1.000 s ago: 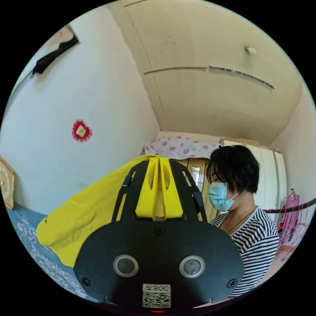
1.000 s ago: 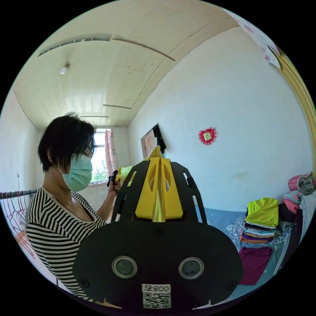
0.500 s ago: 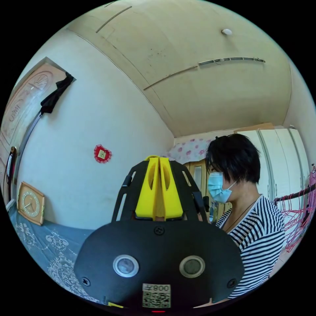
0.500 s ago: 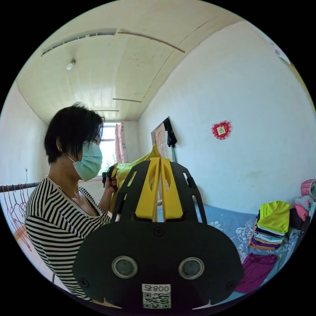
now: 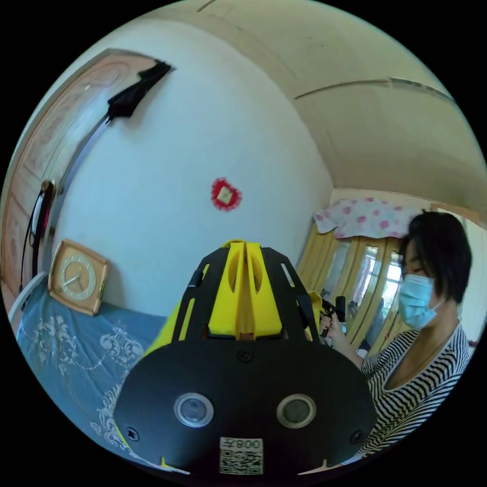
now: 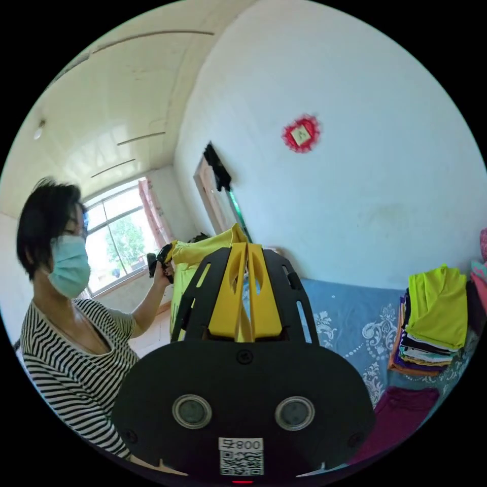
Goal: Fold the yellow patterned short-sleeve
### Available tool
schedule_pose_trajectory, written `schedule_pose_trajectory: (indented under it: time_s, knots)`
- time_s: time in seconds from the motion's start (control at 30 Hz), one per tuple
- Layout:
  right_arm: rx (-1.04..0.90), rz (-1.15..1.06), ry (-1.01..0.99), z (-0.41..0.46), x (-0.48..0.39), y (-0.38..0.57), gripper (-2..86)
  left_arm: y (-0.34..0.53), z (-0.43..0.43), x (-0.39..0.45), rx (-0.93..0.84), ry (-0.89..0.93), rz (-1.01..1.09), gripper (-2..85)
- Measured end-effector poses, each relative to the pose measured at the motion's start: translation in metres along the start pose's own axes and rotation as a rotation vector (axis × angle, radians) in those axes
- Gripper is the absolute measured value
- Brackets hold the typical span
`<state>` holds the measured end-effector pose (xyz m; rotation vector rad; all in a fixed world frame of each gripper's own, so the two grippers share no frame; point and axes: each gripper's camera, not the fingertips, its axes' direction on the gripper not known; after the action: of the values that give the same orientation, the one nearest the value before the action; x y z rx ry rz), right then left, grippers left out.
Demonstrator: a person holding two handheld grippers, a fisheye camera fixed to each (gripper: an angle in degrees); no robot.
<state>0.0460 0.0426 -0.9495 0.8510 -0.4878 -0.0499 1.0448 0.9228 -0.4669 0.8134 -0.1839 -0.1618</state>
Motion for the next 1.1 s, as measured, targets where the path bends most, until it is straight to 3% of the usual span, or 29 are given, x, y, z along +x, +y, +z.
schedule_pose_trajectory:
  time_s: [0.23,0.4,0.57,0.8,0.93,1.1]
  knots:
    - [-0.276,0.316,0.147,0.292,0.177,0.081,0.2,0.080,0.182,-0.215,-0.340,-0.249,-0.272,4.2]
    - [-0.475,0.577,0.310,0.468,0.260,0.221,0.2,0.179,0.250,-0.327,-0.531,-0.341,-0.481,7.2]
    - [-0.590,0.570,0.275,0.568,0.231,0.350,0.7,0.263,0.251,-0.382,-0.575,-0.329,-0.591,7.7]
    - [-0.716,0.589,0.300,0.693,0.141,0.502,4.7,0.341,0.207,-0.415,-0.581,-0.528,-0.694,9.0]
    - [-0.714,0.641,0.326,0.751,0.115,0.542,5.2,0.365,0.201,-0.437,-0.501,-0.625,-0.765,9.6]
    - [-0.678,0.660,0.413,0.833,0.079,0.570,5.8,0.380,0.244,-0.470,-0.552,-0.642,-0.756,10.3]
